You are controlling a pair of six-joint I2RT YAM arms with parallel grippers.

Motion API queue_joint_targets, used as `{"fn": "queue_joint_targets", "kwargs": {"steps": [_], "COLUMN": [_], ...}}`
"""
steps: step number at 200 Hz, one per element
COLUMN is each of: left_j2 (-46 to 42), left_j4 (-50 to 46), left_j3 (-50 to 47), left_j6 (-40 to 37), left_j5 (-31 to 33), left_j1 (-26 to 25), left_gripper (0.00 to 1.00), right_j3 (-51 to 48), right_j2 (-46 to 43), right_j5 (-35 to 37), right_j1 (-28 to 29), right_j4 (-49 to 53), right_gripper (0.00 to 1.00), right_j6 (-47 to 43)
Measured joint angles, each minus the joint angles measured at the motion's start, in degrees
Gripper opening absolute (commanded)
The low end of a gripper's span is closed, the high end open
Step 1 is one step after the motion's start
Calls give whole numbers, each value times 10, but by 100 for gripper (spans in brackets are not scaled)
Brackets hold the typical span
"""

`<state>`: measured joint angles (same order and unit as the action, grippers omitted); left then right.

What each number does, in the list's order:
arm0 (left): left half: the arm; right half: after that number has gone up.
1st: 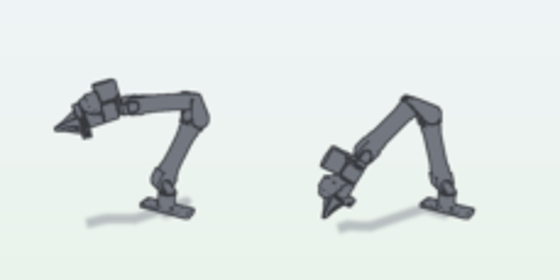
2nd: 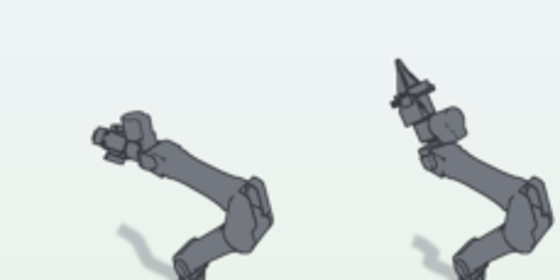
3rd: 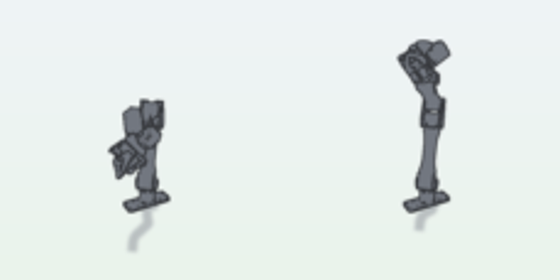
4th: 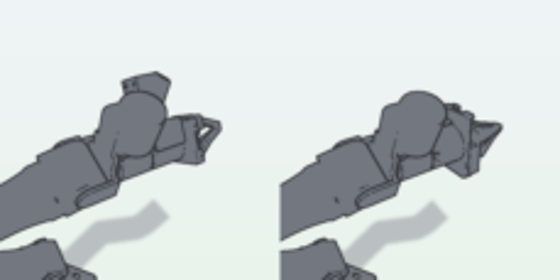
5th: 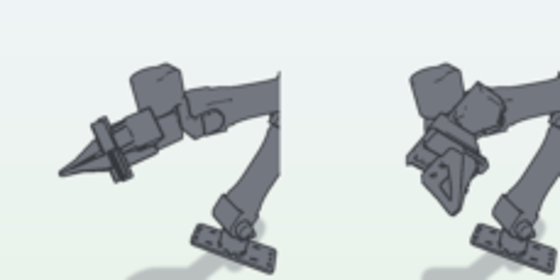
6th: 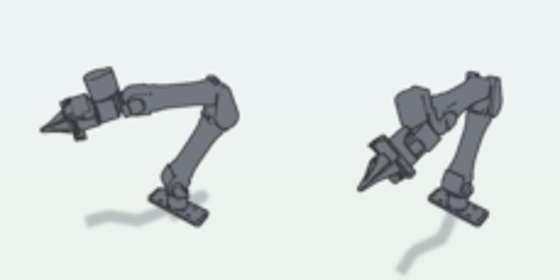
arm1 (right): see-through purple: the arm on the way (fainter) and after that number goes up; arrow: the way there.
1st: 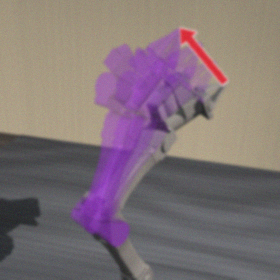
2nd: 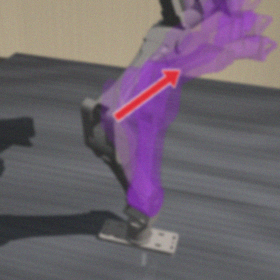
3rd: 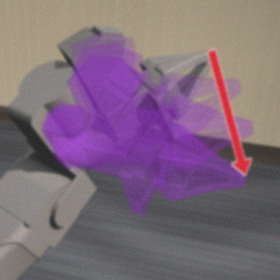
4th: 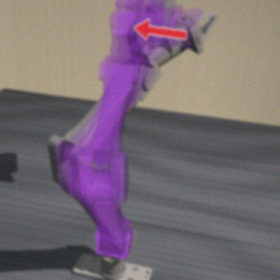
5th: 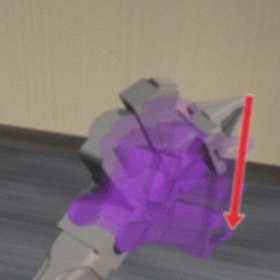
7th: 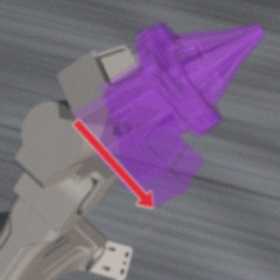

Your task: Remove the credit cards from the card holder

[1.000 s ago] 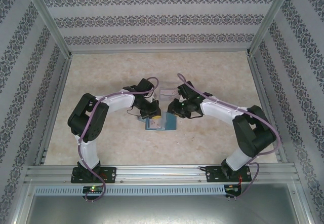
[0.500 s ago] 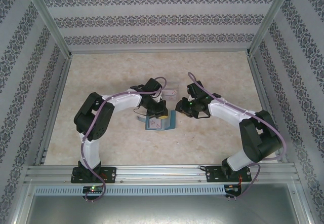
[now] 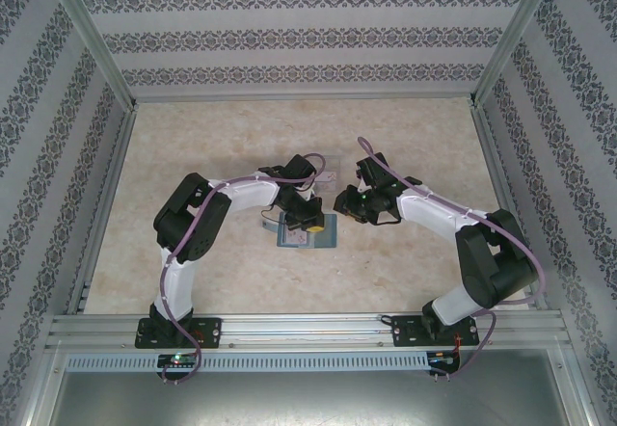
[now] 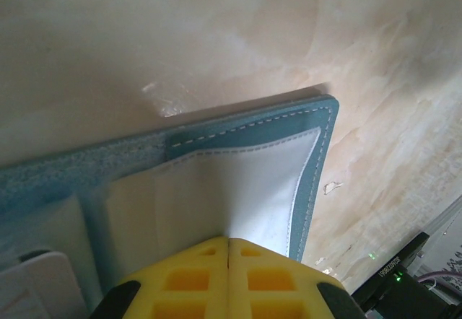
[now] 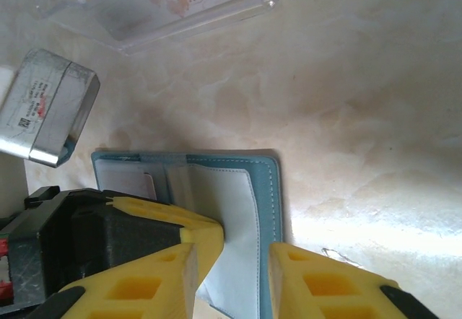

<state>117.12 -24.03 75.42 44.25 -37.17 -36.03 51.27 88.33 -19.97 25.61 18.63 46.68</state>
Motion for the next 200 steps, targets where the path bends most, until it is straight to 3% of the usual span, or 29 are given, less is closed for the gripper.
{"fn": "queue_joint_targets", "kwargs": {"steps": [76, 126, 200], "left_j2": [-23, -64, -102], "left_j4": [0, 1, 0], "left_j3": [-4, -32, -76], "left_j6": [0, 0, -3], "left_j5": [23, 33, 42], "left_j1": [6, 34, 72], "left_gripper": [6, 6, 5], "right_j3": [10, 31, 54], "right_j2": [18, 50, 92], "right_j5": [-29, -46, -69], "right_j1": [9, 31, 48], "right_j4": [-7, -16, -29], "right_gripper": [27, 22, 21], "right_j6": [-1, 2, 10]}}
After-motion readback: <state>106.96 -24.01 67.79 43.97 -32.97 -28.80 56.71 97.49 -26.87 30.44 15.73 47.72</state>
